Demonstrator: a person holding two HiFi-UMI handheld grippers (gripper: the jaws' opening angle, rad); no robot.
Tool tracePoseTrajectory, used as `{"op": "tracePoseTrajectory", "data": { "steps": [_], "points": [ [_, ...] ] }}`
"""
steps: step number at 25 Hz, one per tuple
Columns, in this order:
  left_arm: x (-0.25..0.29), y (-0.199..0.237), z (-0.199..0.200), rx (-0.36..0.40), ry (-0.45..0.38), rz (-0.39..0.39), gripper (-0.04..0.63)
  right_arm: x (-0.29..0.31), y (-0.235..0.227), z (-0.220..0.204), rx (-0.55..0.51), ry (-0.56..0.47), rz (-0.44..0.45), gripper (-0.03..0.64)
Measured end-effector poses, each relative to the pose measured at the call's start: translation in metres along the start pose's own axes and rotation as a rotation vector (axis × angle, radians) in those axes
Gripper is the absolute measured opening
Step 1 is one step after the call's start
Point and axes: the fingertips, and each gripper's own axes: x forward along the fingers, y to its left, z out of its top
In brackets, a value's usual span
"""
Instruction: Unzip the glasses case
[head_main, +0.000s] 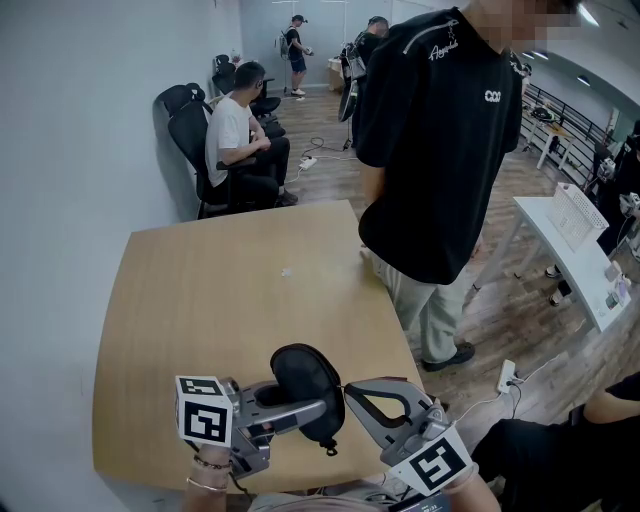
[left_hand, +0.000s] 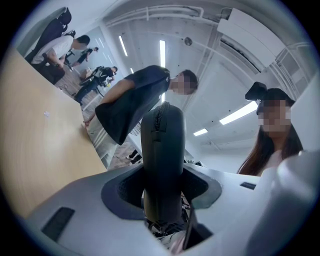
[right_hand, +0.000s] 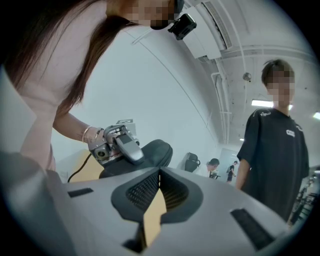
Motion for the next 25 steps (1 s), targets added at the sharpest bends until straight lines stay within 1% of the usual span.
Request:
{"op": "tracePoseTrajectory", "data": {
  "steps": [16,19,25],
  "points": [
    [0.005,0.004,-0.009,0.000,0.067,0.026,0.201,0.001,-0.001,-0.004,0.004,0.008,-0.002,0.015],
    [0.007,0.004,-0.012,0.005,0.095,0.037,0.201,0.000,-0.002,-0.004,0.003,0.009,-0.003,0.015],
    [0.010,0.005,-0.017,-0.002,0.119,0.036,0.201,-0.001,-0.003,-0.006,0.003,0.009,-0.005,0.015]
  ]
}}
